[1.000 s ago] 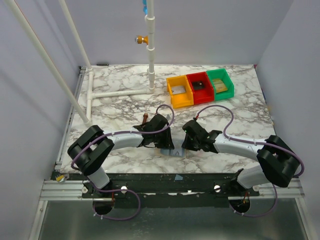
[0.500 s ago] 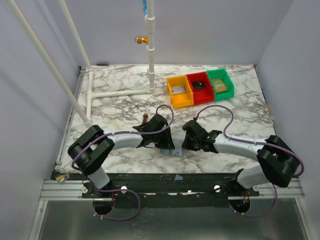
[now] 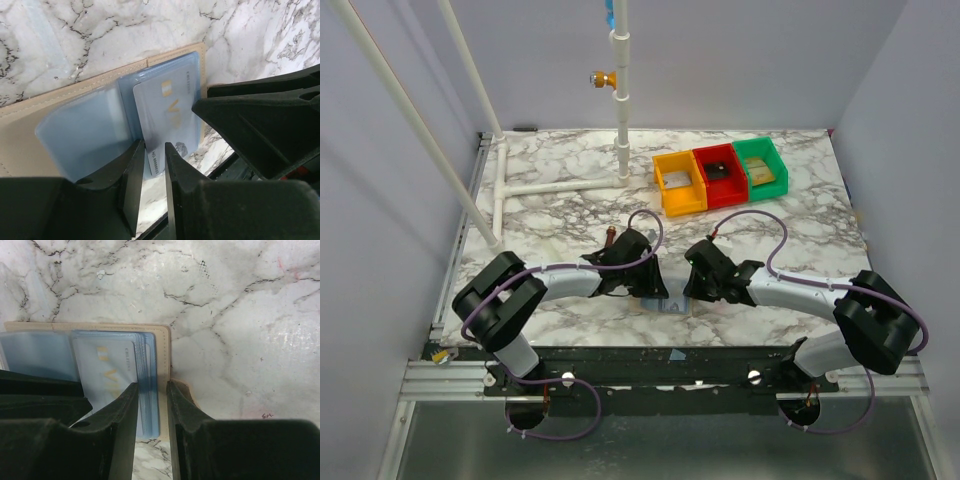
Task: Take the credit cards out of the card holder
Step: Remove the credit card from the card holder.
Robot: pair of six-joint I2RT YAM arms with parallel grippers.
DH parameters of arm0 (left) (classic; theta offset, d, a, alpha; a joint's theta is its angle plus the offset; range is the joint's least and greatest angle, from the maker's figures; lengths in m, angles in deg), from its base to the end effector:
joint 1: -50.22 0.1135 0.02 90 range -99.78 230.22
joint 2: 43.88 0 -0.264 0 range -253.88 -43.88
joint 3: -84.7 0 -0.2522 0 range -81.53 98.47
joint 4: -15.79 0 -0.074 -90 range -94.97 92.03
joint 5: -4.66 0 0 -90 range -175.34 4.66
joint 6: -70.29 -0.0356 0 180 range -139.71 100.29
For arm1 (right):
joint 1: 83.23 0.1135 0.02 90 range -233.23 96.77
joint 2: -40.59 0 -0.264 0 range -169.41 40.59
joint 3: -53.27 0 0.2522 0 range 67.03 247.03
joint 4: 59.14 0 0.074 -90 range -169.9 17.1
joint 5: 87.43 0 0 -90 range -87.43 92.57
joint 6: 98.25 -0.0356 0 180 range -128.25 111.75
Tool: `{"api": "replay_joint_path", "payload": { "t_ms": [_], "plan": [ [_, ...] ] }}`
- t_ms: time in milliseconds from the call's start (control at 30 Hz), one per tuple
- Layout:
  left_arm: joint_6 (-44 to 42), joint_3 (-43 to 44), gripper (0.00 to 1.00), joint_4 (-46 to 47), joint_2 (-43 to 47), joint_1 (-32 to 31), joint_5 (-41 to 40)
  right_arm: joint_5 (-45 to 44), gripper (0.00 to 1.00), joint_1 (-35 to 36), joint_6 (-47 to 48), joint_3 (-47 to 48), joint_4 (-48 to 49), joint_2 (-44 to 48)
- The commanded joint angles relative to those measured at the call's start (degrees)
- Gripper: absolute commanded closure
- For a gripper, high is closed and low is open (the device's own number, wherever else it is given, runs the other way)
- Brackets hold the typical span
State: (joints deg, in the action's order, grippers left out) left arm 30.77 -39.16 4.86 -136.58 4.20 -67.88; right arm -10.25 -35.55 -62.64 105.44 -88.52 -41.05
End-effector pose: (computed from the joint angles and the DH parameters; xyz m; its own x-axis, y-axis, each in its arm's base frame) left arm 0.2062 -0.2290 0.1474 -0.9639 -0.0609 -0.2594 0.1315 0.7379 -0.6620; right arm 0.1792 0.1850 0.1576 -0.8588 0.2343 -0.4556 0.0937 0.9461 0.3100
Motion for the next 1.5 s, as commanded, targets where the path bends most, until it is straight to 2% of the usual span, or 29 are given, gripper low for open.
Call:
{"api": "replay_joint_path", "payload": {
  "t_ms": [0,433,767,1000,1467],
  "plan": [
    [2.69,-1.19,0.78,6.66,1.06,0.45,5.53,-2.65,0.71,0.39,-0.12,-2.1,-2.49,-3.74],
    [5.9,-3.78,0.82,12.11,1.42,1.9,8.5,-2.69,0.71,0.4,-0.2,-2.37,-2.4,-3.82],
    [5.86,-4.31,0.83,11.73,2.53,2.05,7.92,-2.65,0.71,0.39,-0.29,-2.46,-2.49,-3.78],
    [2.91,-2.76,0.83,6.43,1.68,1.99,3.93,-2.52,0.71,0.4,-0.31,-2.37,-2.4,-3.77],
    [4.31,-3.74,0.83,10.29,2.02,1.9,5.9,-2.43,0.71,0.39,-0.49,-2.38,-2.14,-3.96]
  ]
}}
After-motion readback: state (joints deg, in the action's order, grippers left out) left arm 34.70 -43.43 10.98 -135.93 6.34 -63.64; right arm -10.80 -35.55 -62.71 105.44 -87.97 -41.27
